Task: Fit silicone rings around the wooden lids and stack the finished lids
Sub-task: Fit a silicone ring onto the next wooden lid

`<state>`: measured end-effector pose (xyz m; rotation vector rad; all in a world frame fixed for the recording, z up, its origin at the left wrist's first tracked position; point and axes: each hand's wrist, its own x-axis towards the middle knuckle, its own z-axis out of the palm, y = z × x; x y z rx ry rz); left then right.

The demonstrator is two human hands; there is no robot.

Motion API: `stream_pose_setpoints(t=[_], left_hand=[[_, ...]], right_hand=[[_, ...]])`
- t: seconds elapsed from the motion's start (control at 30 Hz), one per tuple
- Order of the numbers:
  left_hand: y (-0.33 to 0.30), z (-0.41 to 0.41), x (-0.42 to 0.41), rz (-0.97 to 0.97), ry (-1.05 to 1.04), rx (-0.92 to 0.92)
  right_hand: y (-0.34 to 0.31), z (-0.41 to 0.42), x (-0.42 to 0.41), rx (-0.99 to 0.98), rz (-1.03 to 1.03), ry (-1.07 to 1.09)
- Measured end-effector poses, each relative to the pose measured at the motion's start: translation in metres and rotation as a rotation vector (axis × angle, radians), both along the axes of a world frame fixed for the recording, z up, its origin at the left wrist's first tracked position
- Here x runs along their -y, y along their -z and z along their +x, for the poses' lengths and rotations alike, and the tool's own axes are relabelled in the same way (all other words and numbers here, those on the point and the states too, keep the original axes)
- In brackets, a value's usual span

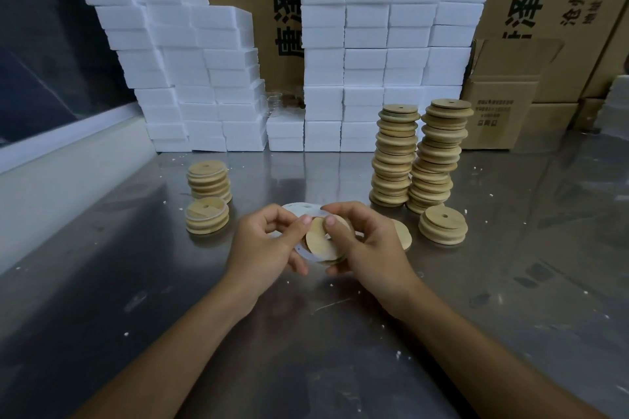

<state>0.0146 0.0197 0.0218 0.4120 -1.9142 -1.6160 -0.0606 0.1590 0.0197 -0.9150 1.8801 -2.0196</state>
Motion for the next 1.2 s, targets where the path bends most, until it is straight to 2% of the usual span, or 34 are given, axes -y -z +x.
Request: stream_pose_setpoints(t=[0.23, 0.43, 0.67, 0.8, 1.0, 1.2], left_hand=[[-0.003, 0.004, -0.004, 0.1, 0.174, 0.068], [-0.003, 0.005, 0.0, 0.133, 0.15, -0.017], [-0.004, 0.005, 0.01, 0.035, 0.118, -0.073], [-0.001, 0.005, 0.01, 0.022, 0.083, -0.06], [0.002, 0.003, 0.011, 0.085, 0.059, -0.065], [0.002, 0.002, 0.012, 0.07, 0.07, -0.014]], right_hand=[[-0.001, -0.001, 0.001, -0.039, -0.014, 0.001], [-0.005, -0.004, 0.0, -0.1, 0.026, 0.021], [-0.003, -0.009, -0.002, 0.012, 0.015, -0.01], [0.0, -0.013, -0.001, -0.037, 0.083, 0.014], [0.0, -0.016, -0.003, 0.024, 0.127, 0.041], [-0.003, -0.016, -0.006, 0.072, 0.132, 0.025]])
